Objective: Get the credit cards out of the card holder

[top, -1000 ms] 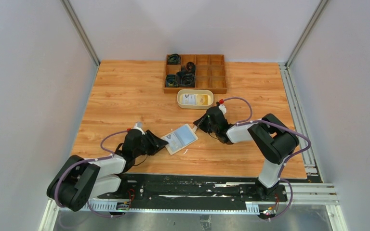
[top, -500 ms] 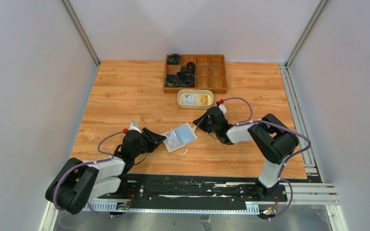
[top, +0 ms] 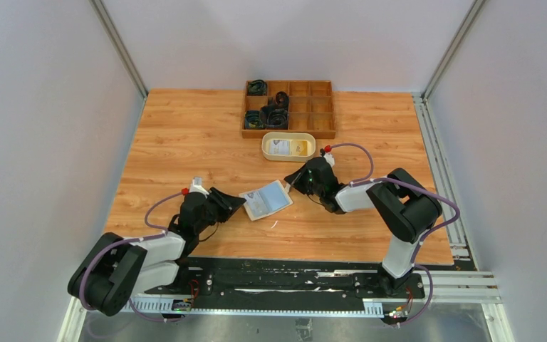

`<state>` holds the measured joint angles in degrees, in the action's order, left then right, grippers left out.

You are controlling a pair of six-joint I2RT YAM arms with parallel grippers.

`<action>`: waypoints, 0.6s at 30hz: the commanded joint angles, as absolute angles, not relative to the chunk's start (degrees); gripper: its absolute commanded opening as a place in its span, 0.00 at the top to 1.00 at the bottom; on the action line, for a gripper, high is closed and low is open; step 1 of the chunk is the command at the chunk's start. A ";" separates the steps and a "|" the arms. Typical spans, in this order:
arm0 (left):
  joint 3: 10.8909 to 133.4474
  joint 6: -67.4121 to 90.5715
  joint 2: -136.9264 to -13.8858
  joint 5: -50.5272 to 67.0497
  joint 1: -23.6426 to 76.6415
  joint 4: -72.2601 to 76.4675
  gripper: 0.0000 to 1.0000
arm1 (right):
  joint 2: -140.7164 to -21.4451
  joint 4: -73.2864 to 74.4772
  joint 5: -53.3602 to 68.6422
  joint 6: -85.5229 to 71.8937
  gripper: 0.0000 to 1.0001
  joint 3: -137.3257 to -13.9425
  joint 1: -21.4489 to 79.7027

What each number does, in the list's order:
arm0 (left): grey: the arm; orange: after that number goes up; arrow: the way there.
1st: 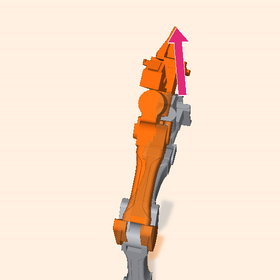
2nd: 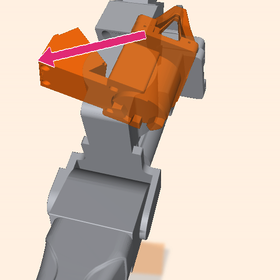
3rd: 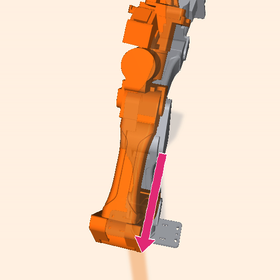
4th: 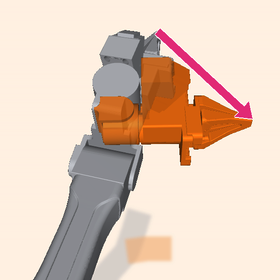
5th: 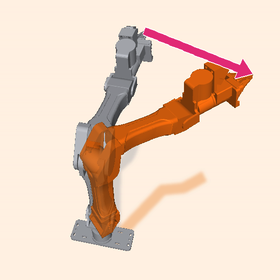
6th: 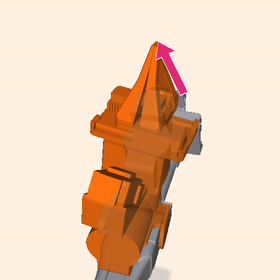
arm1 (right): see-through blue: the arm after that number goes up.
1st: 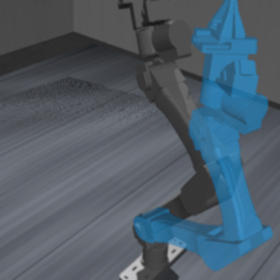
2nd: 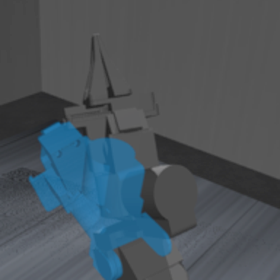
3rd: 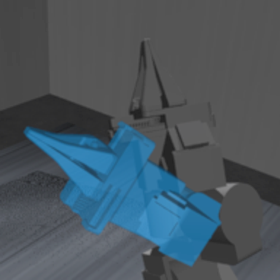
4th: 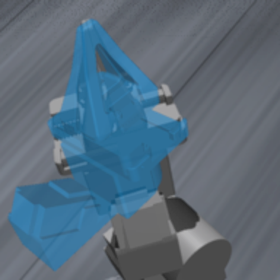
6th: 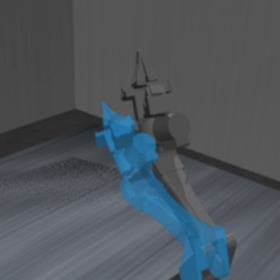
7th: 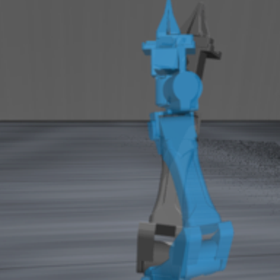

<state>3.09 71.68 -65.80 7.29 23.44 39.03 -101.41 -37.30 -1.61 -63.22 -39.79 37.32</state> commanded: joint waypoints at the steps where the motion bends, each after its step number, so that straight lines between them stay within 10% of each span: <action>1: 2.90 71.63 -65.43 6.85 23.73 41.57 0.74 | -102.19 -38.75 -1.23 -63.42 1.00 -39.26 36.61; 18: 7.09 69.54 -76.05 7.74 26.79 41.57 0.74 | -102.08 -39.46 -0.93 -63.52 1.00 -38.81 36.16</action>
